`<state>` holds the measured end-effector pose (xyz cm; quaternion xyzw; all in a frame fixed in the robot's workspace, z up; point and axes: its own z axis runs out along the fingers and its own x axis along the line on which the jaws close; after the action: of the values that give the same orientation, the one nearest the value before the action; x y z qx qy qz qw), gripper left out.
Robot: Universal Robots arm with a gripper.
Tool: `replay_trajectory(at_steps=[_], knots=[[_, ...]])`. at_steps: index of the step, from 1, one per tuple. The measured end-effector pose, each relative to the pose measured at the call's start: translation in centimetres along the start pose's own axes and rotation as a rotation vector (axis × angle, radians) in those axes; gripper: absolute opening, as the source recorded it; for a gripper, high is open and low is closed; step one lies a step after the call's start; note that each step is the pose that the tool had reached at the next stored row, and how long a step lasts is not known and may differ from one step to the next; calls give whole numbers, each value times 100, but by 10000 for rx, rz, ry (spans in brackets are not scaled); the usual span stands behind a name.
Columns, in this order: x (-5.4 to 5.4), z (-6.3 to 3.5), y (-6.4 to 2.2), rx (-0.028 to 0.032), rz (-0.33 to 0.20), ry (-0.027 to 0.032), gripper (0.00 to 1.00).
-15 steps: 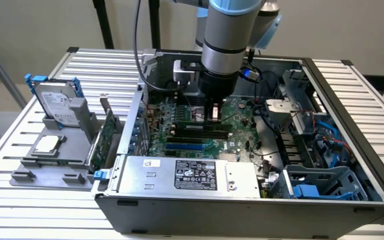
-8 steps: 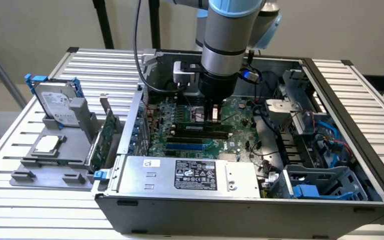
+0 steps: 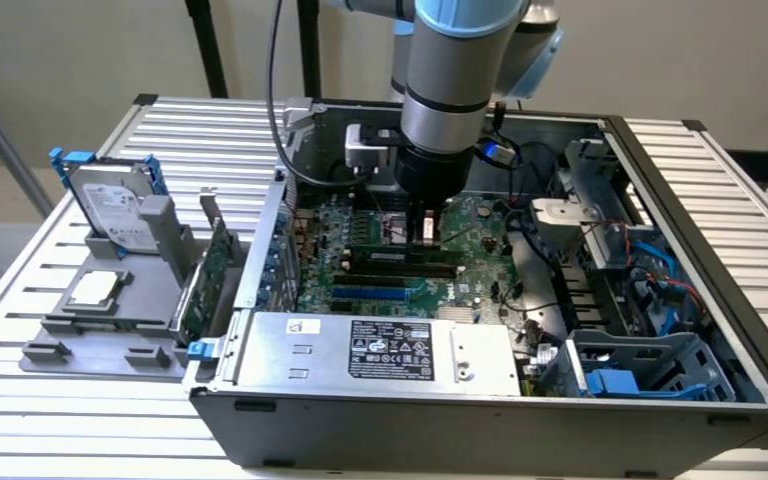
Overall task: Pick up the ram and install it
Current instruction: 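Insert the ram into the slot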
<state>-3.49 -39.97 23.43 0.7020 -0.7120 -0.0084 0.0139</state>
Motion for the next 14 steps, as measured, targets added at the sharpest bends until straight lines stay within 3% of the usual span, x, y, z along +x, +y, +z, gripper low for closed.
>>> replay_trajectory(at_steps=[14], knots=[[-32,88,20,0,1,2,14]])
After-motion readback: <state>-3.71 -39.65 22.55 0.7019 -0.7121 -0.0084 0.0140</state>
